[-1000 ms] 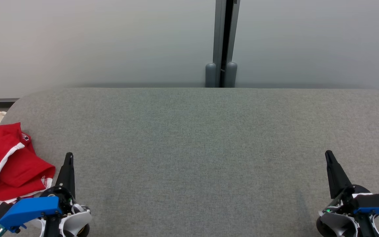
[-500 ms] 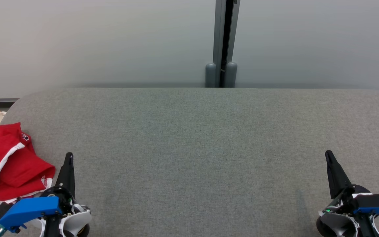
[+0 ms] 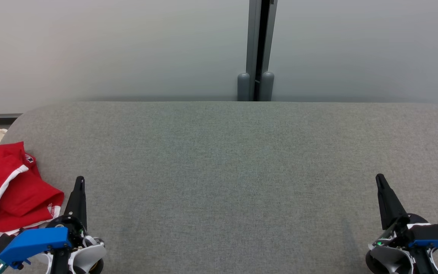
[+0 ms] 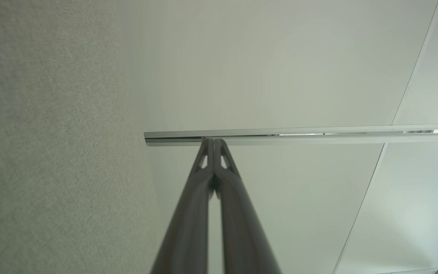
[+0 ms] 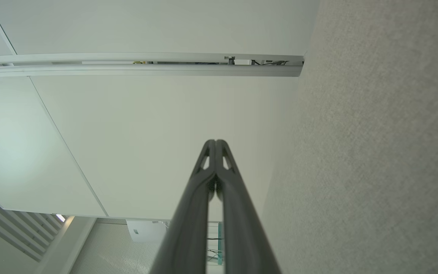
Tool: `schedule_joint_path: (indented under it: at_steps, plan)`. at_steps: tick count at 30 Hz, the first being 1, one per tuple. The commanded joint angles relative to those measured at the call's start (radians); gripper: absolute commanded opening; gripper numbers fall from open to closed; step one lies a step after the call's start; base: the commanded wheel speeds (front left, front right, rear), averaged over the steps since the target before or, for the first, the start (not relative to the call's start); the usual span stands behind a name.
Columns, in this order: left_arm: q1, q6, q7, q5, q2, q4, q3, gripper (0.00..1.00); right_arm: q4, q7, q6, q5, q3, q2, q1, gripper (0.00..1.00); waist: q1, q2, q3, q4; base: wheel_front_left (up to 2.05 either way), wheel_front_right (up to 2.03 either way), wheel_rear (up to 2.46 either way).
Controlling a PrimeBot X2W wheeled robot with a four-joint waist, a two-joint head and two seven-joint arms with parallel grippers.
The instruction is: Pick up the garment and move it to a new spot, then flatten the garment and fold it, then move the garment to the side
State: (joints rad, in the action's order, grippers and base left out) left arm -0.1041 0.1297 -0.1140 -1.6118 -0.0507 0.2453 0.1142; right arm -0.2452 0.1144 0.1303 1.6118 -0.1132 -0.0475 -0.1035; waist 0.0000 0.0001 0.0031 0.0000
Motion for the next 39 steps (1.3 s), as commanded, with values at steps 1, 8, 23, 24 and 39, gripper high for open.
schedule_joint_path:
  at_steps: [1, 8, 23, 24, 39]
  plan:
    - [-0.01, 0.002, -0.003, -0.002, 0.001, -0.005, 0.001, 0.0, 0.003, 0.002, 0.001, 0.002, -0.002, -0.006, -0.011, 0.0, 0.0, -0.0001, 0.0, 0.0, 0.0, 0.0, 0.0]
    - [-0.01, 0.002, -0.003, -0.002, 0.001, -0.005, 0.001, 0.0, 0.003, 0.002, 0.001, 0.002, -0.002, -0.006, -0.011, 0.0, 0.0, -0.0001, 0.0, 0.0, 0.0, 0.0, 0.0]
    - [-0.01, 0.002, -0.003, -0.002, 0.001, -0.005, 0.001, 0.0, 0.003, 0.002, 0.001, 0.002, -0.002, -0.006, -0.011, 0.0, 0.0, -0.0001, 0.0, 0.0, 0.0, 0.0, 0.0]
    - [-0.01, 0.002, -0.003, -0.002, 0.001, -0.005, 0.001, 0.0, 0.003, 0.002, 0.001, 0.002, -0.002, -0.006, -0.011, 0.0, 0.0, -0.0001, 0.0, 0.0, 0.0, 0.0, 0.0]
    - [-0.01, 0.002, -0.003, -0.002, 0.001, -0.005, 0.001, 0.0, 0.003, 0.002, 0.001, 0.002, -0.002, -0.006, -0.011, 0.0, 0.0, -0.0001, 0.0, 0.0, 0.0, 0.0, 0.0]
